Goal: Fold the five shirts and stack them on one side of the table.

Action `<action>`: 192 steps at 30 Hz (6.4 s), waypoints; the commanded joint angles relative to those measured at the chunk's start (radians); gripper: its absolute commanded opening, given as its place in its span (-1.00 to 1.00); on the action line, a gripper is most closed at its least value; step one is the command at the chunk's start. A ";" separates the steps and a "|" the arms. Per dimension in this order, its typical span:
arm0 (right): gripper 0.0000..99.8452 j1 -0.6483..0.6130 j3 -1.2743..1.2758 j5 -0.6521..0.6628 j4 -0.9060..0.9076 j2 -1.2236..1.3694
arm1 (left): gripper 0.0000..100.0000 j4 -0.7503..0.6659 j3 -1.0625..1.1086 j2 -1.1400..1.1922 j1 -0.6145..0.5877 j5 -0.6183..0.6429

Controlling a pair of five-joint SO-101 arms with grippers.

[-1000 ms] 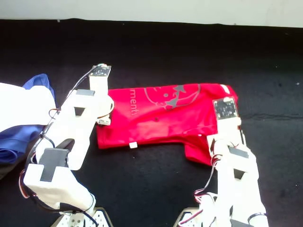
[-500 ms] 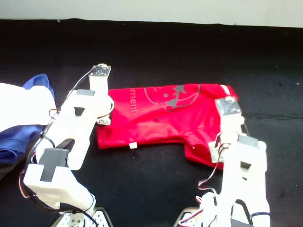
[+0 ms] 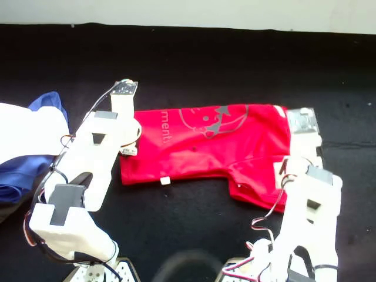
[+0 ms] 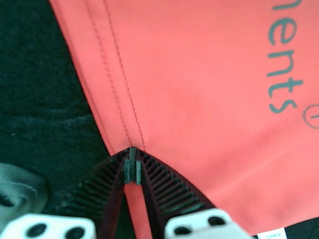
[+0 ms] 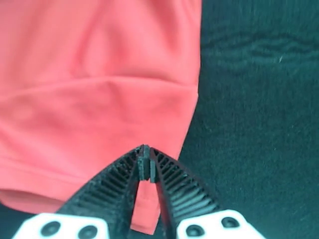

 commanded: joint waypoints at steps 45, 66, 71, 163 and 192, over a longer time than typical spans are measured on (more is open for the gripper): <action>-0.99 0.085 0.223 0.150 0.035 -0.154 | -0.98 -0.005 -0.012 0.010 -0.012 0.008; -0.99 0.104 -0.249 -0.087 0.053 -0.084 | -0.98 -0.005 -0.012 0.010 -0.013 0.009; -0.99 -0.038 -0.576 -0.153 0.085 0.219 | -0.98 -0.005 -0.012 0.010 -0.013 0.009; -0.51 -0.476 -0.058 0.354 0.197 0.311 | -0.98 -0.005 -0.012 0.010 -0.015 0.009; -0.99 -0.278 -0.832 0.427 0.397 0.591 | -0.98 -0.005 -0.012 0.010 -0.015 0.009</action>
